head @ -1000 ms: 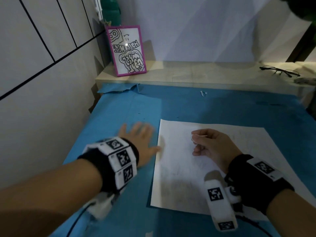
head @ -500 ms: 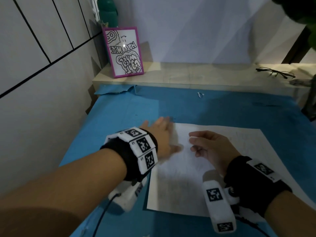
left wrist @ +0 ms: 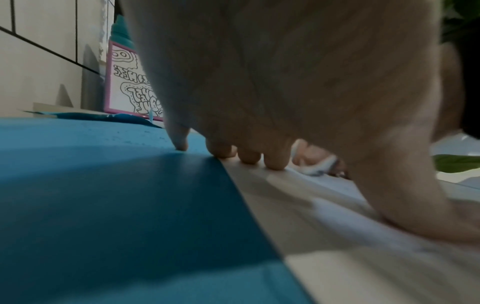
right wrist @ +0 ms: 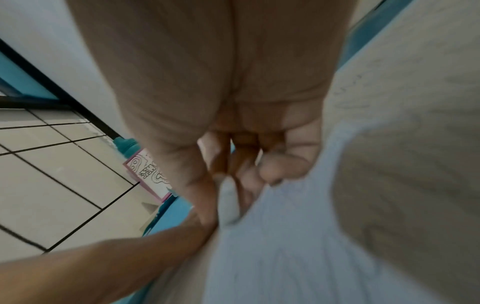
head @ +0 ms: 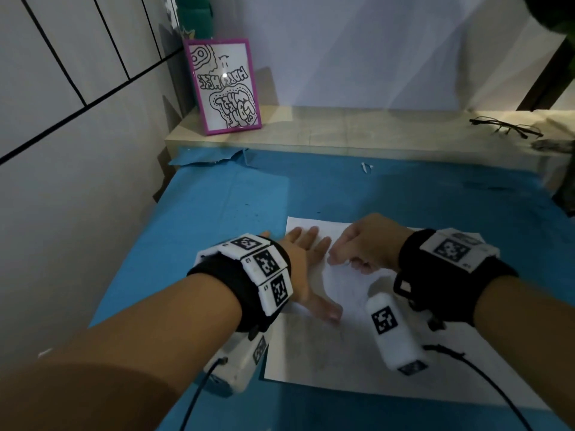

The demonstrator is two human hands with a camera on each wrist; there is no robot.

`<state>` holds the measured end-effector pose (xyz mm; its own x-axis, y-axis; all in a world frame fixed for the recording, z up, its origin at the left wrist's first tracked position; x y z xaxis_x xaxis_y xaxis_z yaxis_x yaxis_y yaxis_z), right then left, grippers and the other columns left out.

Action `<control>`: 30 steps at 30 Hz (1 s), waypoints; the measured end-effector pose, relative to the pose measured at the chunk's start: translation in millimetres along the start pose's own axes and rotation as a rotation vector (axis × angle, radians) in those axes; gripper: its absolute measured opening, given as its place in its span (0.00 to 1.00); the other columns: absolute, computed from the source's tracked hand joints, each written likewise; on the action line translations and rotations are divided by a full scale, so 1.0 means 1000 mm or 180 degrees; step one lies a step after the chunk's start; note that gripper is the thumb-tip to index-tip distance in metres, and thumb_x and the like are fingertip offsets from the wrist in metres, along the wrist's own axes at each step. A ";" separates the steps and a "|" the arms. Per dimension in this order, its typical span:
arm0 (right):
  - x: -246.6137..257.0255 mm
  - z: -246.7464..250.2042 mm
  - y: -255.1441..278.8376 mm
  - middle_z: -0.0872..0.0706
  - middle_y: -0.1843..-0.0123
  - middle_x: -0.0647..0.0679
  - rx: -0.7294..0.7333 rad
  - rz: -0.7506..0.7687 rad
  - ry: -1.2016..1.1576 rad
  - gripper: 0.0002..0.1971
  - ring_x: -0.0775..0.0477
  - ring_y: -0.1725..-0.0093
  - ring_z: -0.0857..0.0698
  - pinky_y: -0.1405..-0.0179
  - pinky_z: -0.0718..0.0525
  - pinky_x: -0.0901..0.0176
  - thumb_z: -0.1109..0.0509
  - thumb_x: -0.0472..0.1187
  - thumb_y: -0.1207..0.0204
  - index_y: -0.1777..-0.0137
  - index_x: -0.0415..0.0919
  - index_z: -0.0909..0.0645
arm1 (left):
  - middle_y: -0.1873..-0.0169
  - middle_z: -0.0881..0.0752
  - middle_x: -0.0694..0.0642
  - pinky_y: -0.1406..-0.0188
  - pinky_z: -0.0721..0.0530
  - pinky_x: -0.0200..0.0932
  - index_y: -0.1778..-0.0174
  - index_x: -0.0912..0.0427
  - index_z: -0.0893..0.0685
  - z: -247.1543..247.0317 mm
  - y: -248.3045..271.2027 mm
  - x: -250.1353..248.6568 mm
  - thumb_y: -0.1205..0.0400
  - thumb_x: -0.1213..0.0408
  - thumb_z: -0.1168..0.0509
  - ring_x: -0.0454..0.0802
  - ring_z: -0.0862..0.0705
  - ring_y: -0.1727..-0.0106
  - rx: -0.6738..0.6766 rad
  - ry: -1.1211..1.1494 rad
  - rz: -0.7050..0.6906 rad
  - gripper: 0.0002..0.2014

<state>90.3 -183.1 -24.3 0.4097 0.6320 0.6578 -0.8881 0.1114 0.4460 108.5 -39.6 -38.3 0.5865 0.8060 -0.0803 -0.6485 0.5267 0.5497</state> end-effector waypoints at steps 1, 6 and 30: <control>-0.001 0.000 -0.001 0.22 0.73 0.42 -0.0174 0.0096 -0.0054 0.11 0.48 0.74 0.26 0.72 0.24 0.60 0.22 0.34 0.36 0.58 0.26 0.13 | 0.18 0.69 0.47 0.20 0.62 0.65 0.18 0.45 0.68 0.000 0.000 0.000 0.33 0.26 0.36 0.50 0.66 0.17 0.0002 0.0015 -0.0005 0.59; -0.002 -0.004 0.010 0.18 0.73 0.47 0.0299 0.0235 0.0642 0.05 0.51 0.72 0.23 0.67 0.23 0.62 0.22 0.39 0.37 0.64 0.38 0.12 | 0.18 0.69 0.46 0.21 0.62 0.64 0.18 0.44 0.68 -0.001 0.001 0.001 0.33 0.24 0.38 0.49 0.66 0.17 -0.0018 0.0003 -0.0013 0.59; -0.007 -0.003 0.018 0.12 0.67 0.57 -0.0131 0.0700 0.0743 0.03 0.61 0.65 0.18 0.64 0.24 0.73 0.20 0.42 0.36 0.65 0.45 0.11 | 0.19 0.71 0.50 0.21 0.62 0.60 0.19 0.47 0.71 -0.005 -0.001 0.000 0.38 0.23 0.35 0.52 0.67 0.17 -0.0102 -0.0278 -0.0032 0.66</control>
<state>70.7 -183.3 -22.3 0.1524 0.8026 0.5767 -0.9596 -0.0195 0.2806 107.2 -38.9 -43.3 0.6323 0.7746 -0.0122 -0.6566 0.5442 0.5222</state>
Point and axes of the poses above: each hand's wrist, its own y-axis away from the middle knuckle, its own z-axis out of the back of the hand, x = y × z, the point moved 1 cm from there along -y, towards the middle knuckle
